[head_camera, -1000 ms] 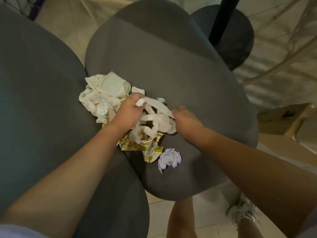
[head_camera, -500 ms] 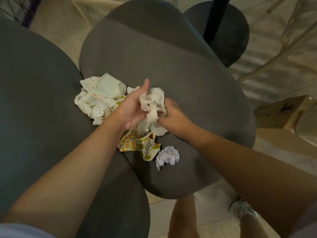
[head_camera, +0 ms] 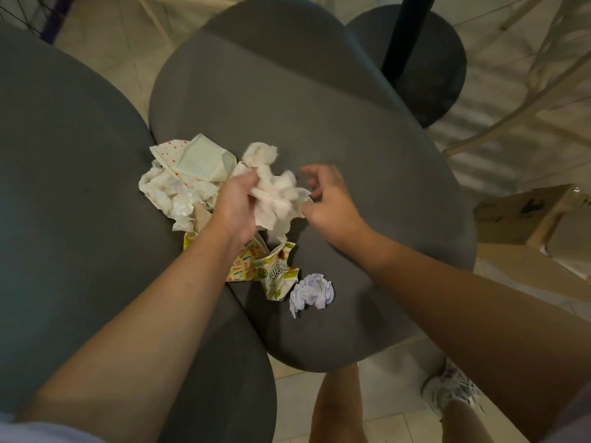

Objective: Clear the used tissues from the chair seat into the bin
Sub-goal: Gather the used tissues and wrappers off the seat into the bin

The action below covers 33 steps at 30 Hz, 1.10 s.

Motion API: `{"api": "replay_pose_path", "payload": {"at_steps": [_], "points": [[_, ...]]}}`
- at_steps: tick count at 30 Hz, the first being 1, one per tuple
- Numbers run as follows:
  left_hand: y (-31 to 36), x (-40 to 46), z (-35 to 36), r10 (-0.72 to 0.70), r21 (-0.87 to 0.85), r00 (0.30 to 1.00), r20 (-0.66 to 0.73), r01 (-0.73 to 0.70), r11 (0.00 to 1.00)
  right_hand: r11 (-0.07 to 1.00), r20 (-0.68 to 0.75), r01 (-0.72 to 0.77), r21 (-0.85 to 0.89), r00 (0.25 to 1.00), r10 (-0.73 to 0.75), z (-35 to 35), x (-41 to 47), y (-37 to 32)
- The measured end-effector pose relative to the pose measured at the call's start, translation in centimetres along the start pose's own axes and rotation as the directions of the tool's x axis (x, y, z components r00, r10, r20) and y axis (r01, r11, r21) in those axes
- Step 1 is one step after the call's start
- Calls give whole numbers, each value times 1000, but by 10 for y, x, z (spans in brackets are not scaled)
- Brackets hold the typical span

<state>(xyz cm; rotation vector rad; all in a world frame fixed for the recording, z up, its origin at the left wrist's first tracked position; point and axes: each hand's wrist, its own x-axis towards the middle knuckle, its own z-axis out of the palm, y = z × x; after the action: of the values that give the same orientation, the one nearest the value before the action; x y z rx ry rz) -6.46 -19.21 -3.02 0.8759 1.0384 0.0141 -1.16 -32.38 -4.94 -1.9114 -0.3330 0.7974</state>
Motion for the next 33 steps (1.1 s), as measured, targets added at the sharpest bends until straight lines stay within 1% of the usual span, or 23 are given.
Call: {"api": "replay_pose_path", "payload": {"at_steps": [1,3,4,5,8,9,11,13,14,16,18,20,23,27,33], "points": [[7,0,-3,-24,-112,999,-39,19,994,999,-19,-16,-36,1000,15,-2,1,3],[20,-1,-12,26,-225,995,-99,-48,973,984,3,-10,-180,1000,10,-5,2,8],[26,-4,-14,53,-241,994,-92,-74,968,965,38,11,-261,999,0,-6,2,10],[30,-8,-14,56,-244,996,-64,-70,967,941,81,43,-337,997,-17,-6,2,11],[38,-18,-5,12,-185,1000,-20,-16,983,843,255,214,-494,962,-95,-2,2,12],[38,-18,-3,9,-173,999,-34,-14,985,801,326,270,-535,940,-99,0,3,12],[38,-14,-4,-1,-198,997,-82,-15,980,700,446,354,-621,893,-56,6,5,16],[38,-11,-7,-31,-250,996,-84,9,968,619,486,399,-677,873,-31,9,6,21],[37,-10,-8,-47,-273,997,-69,26,962,609,481,400,-685,876,-33,8,5,23],[36,-11,-8,-66,-285,998,-20,58,957,627,454,369,-686,891,-28,5,6,25],[35,-12,-4,-81,-250,996,38,88,964,657,435,338,-674,900,-17,1,4,25],[32,-12,2,-95,-227,993,72,109,968,677,420,321,-662,907,-21,-6,1,25],[30,-17,19,-94,-242,988,126,122,963,705,386,293,-646,922,-28,-22,-5,22],[26,-28,53,-105,-245,974,199,153,957,739,335,263,-621,941,-53,-54,-17,15],[11,-53,125,-130,-162,948,290,183,970,799,214,180,-573,975,-66,-118,-47,14]]}}
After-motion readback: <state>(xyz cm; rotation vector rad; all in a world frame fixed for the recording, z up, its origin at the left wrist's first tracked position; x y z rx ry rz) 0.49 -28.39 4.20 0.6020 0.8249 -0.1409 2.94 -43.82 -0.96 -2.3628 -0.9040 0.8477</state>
